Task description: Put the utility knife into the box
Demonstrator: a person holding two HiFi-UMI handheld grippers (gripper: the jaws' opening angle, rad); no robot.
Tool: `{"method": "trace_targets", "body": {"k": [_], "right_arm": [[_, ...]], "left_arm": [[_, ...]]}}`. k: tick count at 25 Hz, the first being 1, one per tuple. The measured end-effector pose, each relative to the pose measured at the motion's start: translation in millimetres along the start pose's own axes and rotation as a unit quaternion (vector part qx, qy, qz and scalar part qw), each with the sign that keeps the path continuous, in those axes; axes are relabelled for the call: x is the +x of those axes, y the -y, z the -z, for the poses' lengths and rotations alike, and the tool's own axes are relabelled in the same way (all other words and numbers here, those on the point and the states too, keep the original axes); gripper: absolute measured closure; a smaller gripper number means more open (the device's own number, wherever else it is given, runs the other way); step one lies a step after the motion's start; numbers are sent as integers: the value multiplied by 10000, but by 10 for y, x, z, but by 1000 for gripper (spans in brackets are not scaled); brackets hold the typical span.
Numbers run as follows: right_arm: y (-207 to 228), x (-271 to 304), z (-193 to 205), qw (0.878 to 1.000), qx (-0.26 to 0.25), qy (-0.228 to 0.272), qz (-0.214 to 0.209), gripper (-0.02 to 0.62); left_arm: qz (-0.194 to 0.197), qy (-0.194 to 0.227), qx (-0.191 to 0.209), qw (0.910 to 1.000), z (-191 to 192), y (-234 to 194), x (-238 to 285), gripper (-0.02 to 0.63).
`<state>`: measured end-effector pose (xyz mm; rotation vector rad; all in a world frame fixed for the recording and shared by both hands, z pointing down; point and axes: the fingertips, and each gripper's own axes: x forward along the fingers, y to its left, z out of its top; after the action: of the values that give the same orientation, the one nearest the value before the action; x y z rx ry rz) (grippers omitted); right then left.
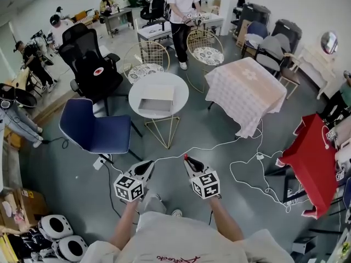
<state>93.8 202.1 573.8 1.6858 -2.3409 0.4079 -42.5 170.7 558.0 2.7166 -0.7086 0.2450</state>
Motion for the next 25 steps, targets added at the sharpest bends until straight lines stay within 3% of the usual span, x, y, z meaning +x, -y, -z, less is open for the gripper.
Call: {"method": "trace_targets", "body": {"k": [14, 25], "right_arm": [[217, 234, 15, 10000, 2, -8, 28, 532], [403, 711, -28, 9999, 29, -146, 32, 532]], "left_arm": [[64, 17, -18, 10000, -7, -174, 293, 595], [134, -63, -101, 9998, -71, -605, 623, 595]]}}
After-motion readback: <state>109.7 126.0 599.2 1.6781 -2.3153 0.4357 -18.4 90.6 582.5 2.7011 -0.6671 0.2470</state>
